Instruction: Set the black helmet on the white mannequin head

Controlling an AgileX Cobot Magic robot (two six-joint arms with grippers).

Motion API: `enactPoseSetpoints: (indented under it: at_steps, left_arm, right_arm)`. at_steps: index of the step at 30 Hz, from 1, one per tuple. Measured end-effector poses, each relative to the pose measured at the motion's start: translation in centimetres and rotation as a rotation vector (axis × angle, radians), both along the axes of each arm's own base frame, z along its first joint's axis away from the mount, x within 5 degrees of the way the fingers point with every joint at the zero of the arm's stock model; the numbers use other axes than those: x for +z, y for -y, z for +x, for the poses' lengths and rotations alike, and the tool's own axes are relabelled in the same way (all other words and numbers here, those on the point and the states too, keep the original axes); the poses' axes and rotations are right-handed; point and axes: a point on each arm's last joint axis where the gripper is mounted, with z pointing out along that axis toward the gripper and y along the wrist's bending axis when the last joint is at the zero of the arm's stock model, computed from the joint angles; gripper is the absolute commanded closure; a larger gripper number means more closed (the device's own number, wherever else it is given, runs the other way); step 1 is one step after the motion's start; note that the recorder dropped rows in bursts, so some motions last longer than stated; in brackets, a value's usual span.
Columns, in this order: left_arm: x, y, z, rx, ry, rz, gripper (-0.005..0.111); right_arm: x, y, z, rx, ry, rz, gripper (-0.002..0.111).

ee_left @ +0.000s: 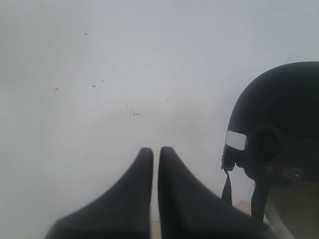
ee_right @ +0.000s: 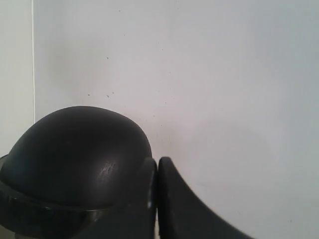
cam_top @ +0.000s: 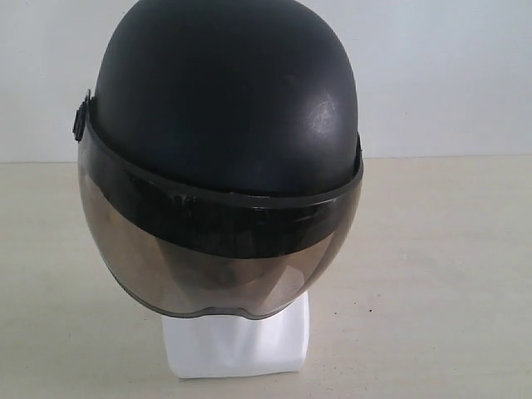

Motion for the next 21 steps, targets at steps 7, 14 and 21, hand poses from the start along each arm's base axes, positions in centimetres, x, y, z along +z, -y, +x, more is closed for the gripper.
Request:
enactPoseSetpoints:
  at_steps: [7, 14, 21]
  left_arm:
    - [0.0, 0.0, 0.0, 0.0, 0.0, 0.0, 0.102]
    - [0.0, 0.0, 0.0, 0.0, 0.0, 0.0, 0.102]
    - [0.0, 0.0, 0.0, 0.0, 0.0, 0.0, 0.102]
  right_arm:
    - [0.0, -0.01, 0.0, 0.003, -0.002, 0.006, 0.108]
    - [0.0, -0.01, 0.0, 0.005, -0.004, 0.01, 0.108]
    - [-0.02, -0.01, 0.0, 0.005, -0.007, 0.012, 0.108]
